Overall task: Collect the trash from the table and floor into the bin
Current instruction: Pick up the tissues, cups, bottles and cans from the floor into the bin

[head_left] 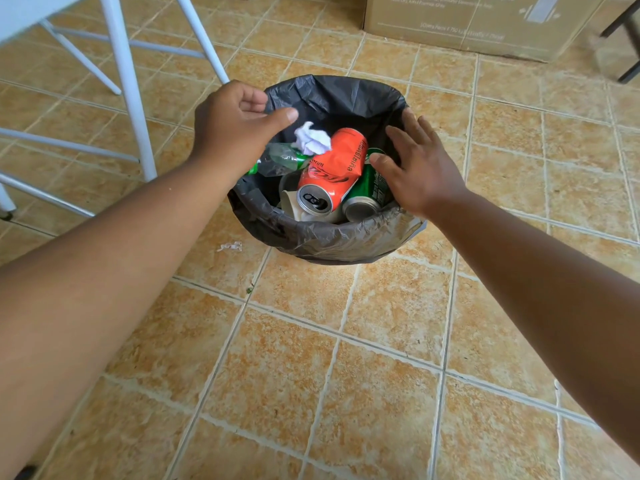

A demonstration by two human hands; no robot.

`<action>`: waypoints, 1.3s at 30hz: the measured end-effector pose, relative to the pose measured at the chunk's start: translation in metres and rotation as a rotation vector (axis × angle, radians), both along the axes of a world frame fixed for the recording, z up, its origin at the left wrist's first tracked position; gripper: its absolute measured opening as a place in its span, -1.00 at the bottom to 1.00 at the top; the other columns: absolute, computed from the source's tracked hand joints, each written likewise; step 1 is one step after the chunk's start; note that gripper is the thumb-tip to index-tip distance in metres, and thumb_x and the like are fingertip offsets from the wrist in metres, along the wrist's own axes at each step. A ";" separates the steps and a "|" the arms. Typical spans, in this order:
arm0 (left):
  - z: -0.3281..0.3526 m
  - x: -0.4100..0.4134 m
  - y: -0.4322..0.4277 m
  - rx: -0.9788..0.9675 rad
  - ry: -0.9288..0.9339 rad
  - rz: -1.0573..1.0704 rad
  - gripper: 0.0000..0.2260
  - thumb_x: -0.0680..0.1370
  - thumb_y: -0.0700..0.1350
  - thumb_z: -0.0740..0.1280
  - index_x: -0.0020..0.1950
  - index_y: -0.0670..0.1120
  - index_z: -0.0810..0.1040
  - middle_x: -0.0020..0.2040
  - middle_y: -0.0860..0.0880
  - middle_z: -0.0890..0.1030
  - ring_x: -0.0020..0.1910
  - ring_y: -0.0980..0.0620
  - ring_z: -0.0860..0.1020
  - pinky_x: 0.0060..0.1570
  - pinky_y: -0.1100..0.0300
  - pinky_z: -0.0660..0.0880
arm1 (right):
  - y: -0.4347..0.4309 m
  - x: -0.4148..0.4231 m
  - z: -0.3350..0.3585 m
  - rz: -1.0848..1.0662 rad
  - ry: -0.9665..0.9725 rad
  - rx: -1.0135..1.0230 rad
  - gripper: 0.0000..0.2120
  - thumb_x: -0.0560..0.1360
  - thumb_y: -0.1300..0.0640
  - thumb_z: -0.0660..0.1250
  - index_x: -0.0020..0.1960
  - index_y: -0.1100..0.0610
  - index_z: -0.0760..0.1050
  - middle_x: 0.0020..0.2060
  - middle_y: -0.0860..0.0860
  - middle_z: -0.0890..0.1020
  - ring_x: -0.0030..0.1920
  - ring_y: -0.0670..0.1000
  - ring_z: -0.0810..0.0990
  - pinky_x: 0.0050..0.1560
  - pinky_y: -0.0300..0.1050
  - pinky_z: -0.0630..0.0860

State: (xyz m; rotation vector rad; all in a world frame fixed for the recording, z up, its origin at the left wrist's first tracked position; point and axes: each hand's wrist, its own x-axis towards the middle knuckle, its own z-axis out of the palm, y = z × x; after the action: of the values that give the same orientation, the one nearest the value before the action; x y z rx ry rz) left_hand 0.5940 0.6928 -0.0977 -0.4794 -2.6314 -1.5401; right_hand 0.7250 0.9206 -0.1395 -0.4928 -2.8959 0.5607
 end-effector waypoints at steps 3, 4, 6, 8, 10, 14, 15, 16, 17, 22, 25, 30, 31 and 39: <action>-0.005 -0.001 -0.008 -0.117 0.122 0.009 -0.66 0.42 0.15 0.44 0.09 -0.02 0.59 0.05 0.04 0.62 0.00 0.19 0.58 -0.05 0.48 0.43 | 0.000 0.000 0.000 0.002 -0.004 0.000 -0.33 0.58 -0.29 0.05 0.57 0.07 0.16 0.59 0.04 -0.01 0.58 0.09 -0.10 0.51 0.01 -0.04; -0.007 -0.002 -0.011 -0.199 0.201 0.007 -0.66 0.46 0.12 0.40 0.14 -0.05 0.58 0.12 -0.01 0.58 0.09 0.11 0.54 -0.01 0.48 0.36 | 0.000 0.000 0.000 0.002 -0.004 0.000 -0.32 0.58 -0.29 0.05 0.57 0.07 0.16 0.59 0.05 -0.01 0.58 0.09 -0.10 0.51 0.01 -0.04; -0.015 -0.005 -0.019 -0.367 0.293 -0.013 -0.60 0.54 0.08 0.32 0.27 -0.13 0.52 0.28 -0.12 0.48 0.29 -0.05 0.43 0.19 0.32 0.30 | 0.001 -0.001 0.000 0.005 -0.004 0.004 -0.32 0.58 -0.29 0.04 0.57 0.08 0.16 0.59 0.05 -0.01 0.58 0.10 -0.09 0.51 0.01 -0.04; -0.022 -0.008 -0.024 -0.490 0.228 -0.038 -0.51 0.59 0.09 0.24 0.42 -0.18 0.40 0.43 -0.16 0.35 0.43 -0.12 0.29 0.36 0.09 0.25 | 0.001 -0.001 -0.001 0.007 -0.005 0.011 -0.31 0.58 -0.29 0.03 0.57 0.09 0.16 0.59 0.05 -0.01 0.58 0.10 -0.09 0.51 0.01 -0.04; -0.029 -0.009 -0.027 -0.554 0.112 -0.061 -0.46 0.62 0.13 0.17 0.49 -0.17 0.29 0.50 -0.15 0.26 0.47 -0.15 0.24 0.39 -0.05 0.25 | 0.001 -0.001 -0.002 0.006 -0.004 0.013 -0.31 0.58 -0.29 0.03 0.57 0.09 0.16 0.59 0.05 -0.01 0.58 0.10 -0.09 0.51 0.00 -0.04; -0.035 -0.008 -0.029 -0.581 0.021 -0.071 -0.43 0.63 0.17 0.10 0.56 -0.10 0.16 0.42 -0.19 0.36 0.39 -0.22 0.33 0.28 -0.15 0.35 | 0.001 -0.001 -0.003 -0.005 0.009 -0.007 -0.30 0.57 -0.26 0.08 0.56 0.13 0.16 0.59 0.05 0.02 0.58 0.08 -0.06 0.51 -0.01 -0.02; -0.035 -0.008 -0.028 -0.576 0.023 -0.062 -0.44 0.63 0.16 0.10 0.56 -0.10 0.17 0.41 -0.20 0.37 0.38 -0.23 0.34 0.25 -0.15 0.36 | 0.001 0.000 -0.003 -0.012 0.026 -0.033 -0.30 0.56 -0.25 0.11 0.56 0.14 0.16 0.59 0.04 0.04 0.57 0.07 -0.03 0.50 -0.01 0.01; -0.036 -0.008 -0.029 -0.570 0.025 -0.046 -0.44 0.63 0.16 0.10 0.55 -0.09 0.18 0.40 -0.20 0.37 0.37 -0.22 0.34 0.24 -0.14 0.36 | 0.001 0.000 -0.003 -0.021 0.056 -0.074 -0.30 0.55 -0.22 0.16 0.56 0.14 0.18 0.58 0.04 0.08 0.57 0.06 0.02 0.50 -0.02 0.06; -0.036 -0.007 -0.029 -0.563 0.028 -0.027 -0.45 0.63 0.16 0.10 0.55 -0.07 0.19 0.41 -0.19 0.35 0.37 -0.21 0.34 0.24 -0.13 0.36 | 0.001 0.000 -0.002 -0.028 0.094 -0.128 -0.31 0.54 -0.18 0.21 0.55 0.15 0.21 0.57 0.03 0.14 0.55 0.06 0.10 0.48 -0.04 0.12; -0.039 -0.007 -0.029 -0.432 0.024 0.045 -0.55 0.63 0.00 0.14 0.52 -0.04 0.30 0.34 -0.16 0.32 0.11 -0.08 0.43 0.10 0.11 0.36 | 0.011 0.002 0.008 -0.200 0.308 -0.595 -0.48 0.44 -0.04 0.38 0.38 0.03 0.44 0.24 -0.01 0.57 0.20 -0.03 0.56 0.21 -0.01 0.54; -0.040 -0.007 -0.027 -0.353 -0.011 0.100 -0.58 0.63 -0.13 0.11 0.50 -0.02 0.35 0.34 -0.15 0.36 0.05 0.03 0.39 0.03 0.20 0.28 | 0.019 -0.001 0.008 -0.342 0.349 -0.585 -0.58 0.46 0.01 0.36 0.30 0.04 0.52 0.07 -0.09 0.62 0.03 -0.03 0.62 0.08 -0.01 0.60; -0.040 -0.012 -0.022 -0.309 -0.019 0.148 -0.60 0.62 -0.20 0.10 0.45 -0.04 0.41 0.36 -0.13 0.41 0.26 -0.08 0.46 0.09 0.24 0.32 | 0.026 -0.005 -0.005 -0.373 0.316 -0.498 -0.72 0.42 0.13 0.29 0.10 -0.04 0.62 -0.30 -0.07 0.63 -0.30 -0.04 0.59 -0.26 -0.09 0.57; -0.041 -0.013 -0.021 -0.305 -0.024 0.155 -0.60 0.60 -0.20 0.12 0.42 -0.03 0.43 0.33 -0.12 0.44 0.23 -0.08 0.48 0.07 0.22 0.35 | 0.027 -0.008 -0.007 -0.384 0.326 -0.511 -0.73 0.40 0.15 0.29 0.04 -0.06 0.63 -0.37 -0.11 0.60 -0.37 -0.09 0.55 -0.31 -0.13 0.55; -0.019 0.000 -0.033 -0.078 -0.427 0.214 -0.69 0.43 -0.27 0.26 0.11 -0.05 0.61 -0.07 0.01 0.67 -0.10 0.05 0.65 -0.12 0.10 0.62 | 0.018 0.008 0.006 -0.505 0.229 -0.656 -0.76 0.29 0.21 0.29 -0.13 -0.02 0.63 -0.45 -0.06 0.56 -0.41 0.00 0.51 -0.36 0.02 0.56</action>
State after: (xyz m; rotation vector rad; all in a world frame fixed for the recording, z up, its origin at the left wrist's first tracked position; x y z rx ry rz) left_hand 0.5939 0.6594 -0.1172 0.1488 -2.9326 -1.6239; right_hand 0.7330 0.9388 -0.1331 -1.1061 -2.1880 1.3554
